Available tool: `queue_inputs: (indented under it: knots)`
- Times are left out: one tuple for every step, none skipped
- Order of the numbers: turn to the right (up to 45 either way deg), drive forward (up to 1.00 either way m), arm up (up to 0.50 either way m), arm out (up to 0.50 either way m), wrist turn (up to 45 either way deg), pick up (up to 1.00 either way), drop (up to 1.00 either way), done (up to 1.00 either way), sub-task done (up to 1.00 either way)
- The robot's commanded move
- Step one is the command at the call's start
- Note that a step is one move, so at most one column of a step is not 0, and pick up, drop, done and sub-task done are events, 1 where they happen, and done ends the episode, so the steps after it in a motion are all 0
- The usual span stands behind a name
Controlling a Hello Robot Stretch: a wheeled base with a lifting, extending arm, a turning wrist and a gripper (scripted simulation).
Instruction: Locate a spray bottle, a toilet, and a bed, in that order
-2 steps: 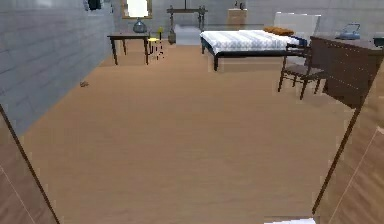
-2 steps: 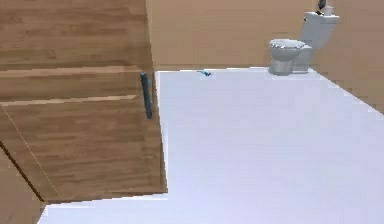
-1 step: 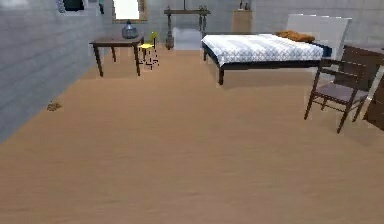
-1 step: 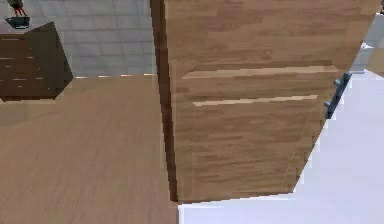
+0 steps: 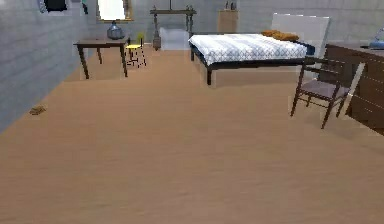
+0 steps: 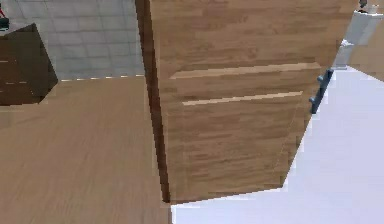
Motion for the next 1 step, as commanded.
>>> queue_inputs:
  knots:
    - [0.0, 1.0, 0.0, 0.0, 0.0, 0.0, 0.0, 0.0, 0.0]
